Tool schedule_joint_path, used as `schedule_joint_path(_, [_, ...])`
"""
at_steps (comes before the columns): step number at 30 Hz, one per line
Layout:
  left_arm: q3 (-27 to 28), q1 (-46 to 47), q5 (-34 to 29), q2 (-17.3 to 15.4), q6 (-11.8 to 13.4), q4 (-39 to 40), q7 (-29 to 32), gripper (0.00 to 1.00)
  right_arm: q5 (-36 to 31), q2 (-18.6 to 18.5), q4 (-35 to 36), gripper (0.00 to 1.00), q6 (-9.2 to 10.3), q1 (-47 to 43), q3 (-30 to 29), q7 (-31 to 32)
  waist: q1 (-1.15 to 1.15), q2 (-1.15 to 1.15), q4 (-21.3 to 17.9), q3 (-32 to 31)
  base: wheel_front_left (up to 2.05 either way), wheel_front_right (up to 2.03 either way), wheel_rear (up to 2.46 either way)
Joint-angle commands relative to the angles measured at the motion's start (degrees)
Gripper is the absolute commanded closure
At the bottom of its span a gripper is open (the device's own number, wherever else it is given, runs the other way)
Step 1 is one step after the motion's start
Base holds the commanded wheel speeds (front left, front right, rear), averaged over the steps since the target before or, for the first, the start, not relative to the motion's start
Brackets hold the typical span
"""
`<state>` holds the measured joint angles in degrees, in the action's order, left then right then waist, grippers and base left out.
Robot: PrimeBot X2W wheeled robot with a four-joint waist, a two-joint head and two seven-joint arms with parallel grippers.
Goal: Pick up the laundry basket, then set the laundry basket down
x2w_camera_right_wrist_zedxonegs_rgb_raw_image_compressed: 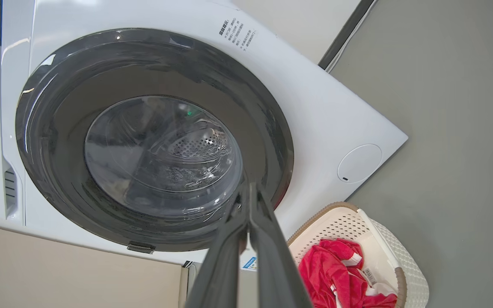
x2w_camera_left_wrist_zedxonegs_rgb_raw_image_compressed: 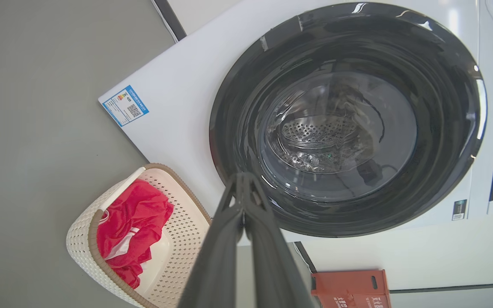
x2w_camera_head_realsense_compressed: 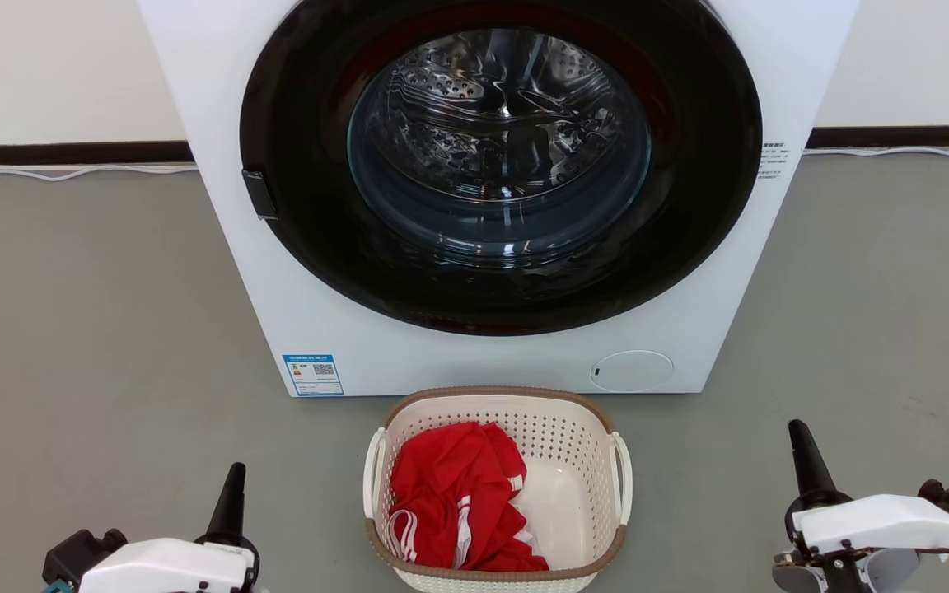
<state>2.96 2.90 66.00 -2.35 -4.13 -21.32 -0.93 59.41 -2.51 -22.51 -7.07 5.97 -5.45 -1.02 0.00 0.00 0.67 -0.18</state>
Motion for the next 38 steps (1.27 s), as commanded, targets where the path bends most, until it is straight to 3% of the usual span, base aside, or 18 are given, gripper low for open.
schedule_joint_path(1, [1.4,2.8,1.6,-0.6,-0.8,2.0,0.4,1.00,1.7,-0.3,2.2,1.00,-0.28,1.0,0.6,0.5,0.00,0.00,0.0,0.0,0.00,0.00,0.00])
schedule_joint_path(38, [3.3,3.2,23.0,-0.5,-3.0,6.6,6.5,1.00,28.8,-0.4,7.7,1.00,-0.40,0.3,-0.8,6.6,0.00,0.00,-0.6,0.3,0.00,0.00,0.00])
